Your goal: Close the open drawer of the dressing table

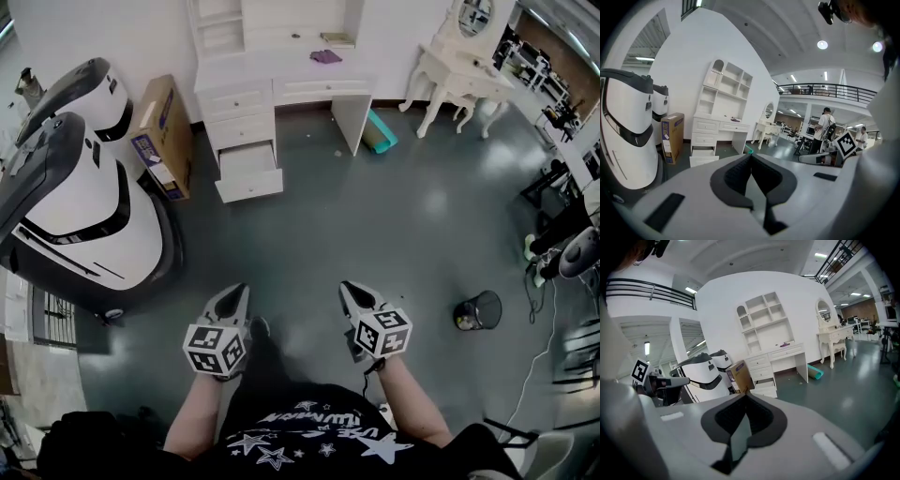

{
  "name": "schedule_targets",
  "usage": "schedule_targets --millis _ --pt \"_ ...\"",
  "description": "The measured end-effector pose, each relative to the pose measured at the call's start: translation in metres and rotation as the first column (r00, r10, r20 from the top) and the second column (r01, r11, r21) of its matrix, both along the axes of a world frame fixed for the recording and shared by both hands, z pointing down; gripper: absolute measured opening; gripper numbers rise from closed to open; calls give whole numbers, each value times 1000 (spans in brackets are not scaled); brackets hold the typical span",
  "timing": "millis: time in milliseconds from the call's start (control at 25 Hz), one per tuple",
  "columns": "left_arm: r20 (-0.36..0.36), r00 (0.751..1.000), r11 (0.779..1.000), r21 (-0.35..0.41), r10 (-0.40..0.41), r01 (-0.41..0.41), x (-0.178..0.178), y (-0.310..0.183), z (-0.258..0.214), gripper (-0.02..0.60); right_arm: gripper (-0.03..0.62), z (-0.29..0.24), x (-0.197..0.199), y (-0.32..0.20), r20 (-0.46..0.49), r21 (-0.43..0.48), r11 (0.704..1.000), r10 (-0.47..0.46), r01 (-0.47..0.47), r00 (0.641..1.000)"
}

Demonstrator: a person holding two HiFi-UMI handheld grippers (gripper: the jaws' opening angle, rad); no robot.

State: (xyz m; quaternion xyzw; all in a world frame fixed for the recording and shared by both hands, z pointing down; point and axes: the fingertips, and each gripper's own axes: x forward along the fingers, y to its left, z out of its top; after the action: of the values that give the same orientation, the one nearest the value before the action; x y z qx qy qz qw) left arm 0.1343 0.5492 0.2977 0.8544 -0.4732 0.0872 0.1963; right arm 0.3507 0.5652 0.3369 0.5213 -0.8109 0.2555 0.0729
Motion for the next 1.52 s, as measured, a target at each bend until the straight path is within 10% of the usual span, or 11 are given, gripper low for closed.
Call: schedule_targets --millis 840,1160,1520 --pt "-22 997 996 -54 74 -75 -95 -210 15 9 5 4 -157 -238 -116 -2 994 -105 105 988" --pt "-23 997 994 -83 67 -69 -113 -250 34 9 5 24 -165 -267 -75 -11 998 57 -58 996" --pt "8 1000 994 -105 -15 15 -125 -313 50 9 3 71 -151 -345 -85 -77 996 32 -38 996"
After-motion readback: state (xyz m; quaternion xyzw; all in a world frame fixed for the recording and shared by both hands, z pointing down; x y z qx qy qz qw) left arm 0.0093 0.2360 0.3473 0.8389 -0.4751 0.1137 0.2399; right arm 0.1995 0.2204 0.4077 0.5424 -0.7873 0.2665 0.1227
